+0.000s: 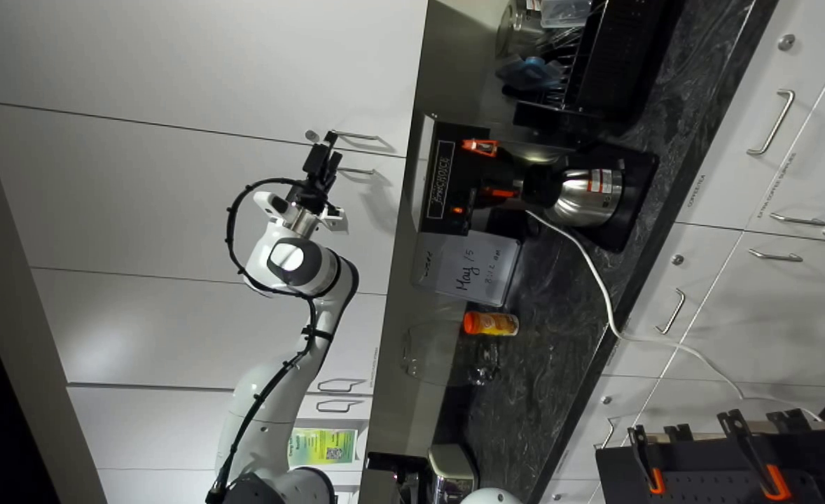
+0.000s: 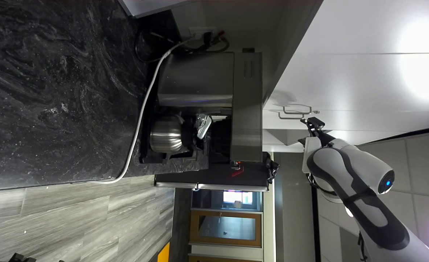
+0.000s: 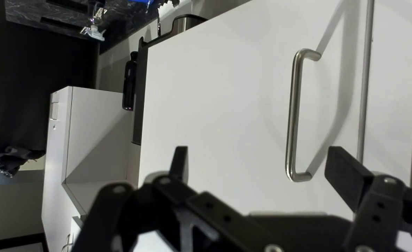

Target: Open the first top kitchen cabinet on the right

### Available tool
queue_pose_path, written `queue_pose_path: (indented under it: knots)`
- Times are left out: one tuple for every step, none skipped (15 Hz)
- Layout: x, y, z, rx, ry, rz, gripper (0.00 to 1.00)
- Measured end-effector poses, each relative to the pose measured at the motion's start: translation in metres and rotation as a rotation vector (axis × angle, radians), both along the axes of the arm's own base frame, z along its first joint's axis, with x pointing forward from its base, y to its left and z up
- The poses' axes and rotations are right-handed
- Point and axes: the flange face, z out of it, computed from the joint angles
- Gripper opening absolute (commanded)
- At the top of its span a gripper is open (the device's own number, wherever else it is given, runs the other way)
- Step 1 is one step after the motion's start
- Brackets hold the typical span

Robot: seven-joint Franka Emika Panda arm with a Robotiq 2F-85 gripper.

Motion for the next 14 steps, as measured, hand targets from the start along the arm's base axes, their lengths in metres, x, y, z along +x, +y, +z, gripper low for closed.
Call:
queue_pose_path:
  knots:
    - [0.003, -0.001, -0.001, 0.002, 0.002, 0.003, 1.0]
    - [0.006, -0.001, -0.002, 0.005, 0.004, 0.006, 1.0]
    - [0.008, -0.002, -0.002, 0.007, 0.005, 0.01, 1.0]
    - [0.011, -0.002, -0.003, 0.009, 0.007, 0.015, 1.0]
    - [0.013, -0.002, -0.004, 0.011, 0.008, 0.019, 1.0]
    - [0.016, -0.002, -0.005, 0.015, 0.009, 0.022, 1.0]
    - [0.018, -0.003, -0.006, 0.017, 0.01, 0.026, 1.0]
    - [0.02, -0.004, -0.005, 0.02, 0.008, 0.027, 1.0]
    - [0.022, -0.005, -0.003, 0.021, 0.005, 0.032, 1.0]
    - [0.023, -0.006, 0.0, 0.019, 0.002, 0.037, 1.0]
    - [0.024, -0.007, 0.002, 0.017, -0.001, 0.041, 1.0]
    - [0.025, -0.007, 0.004, 0.014, -0.004, 0.046, 1.0]
    - [0.026, -0.008, 0.005, 0.008, -0.002, 0.051, 1.0]
    - [0.027, -0.009, 0.006, 0.003, 0.0, 0.056, 1.0]
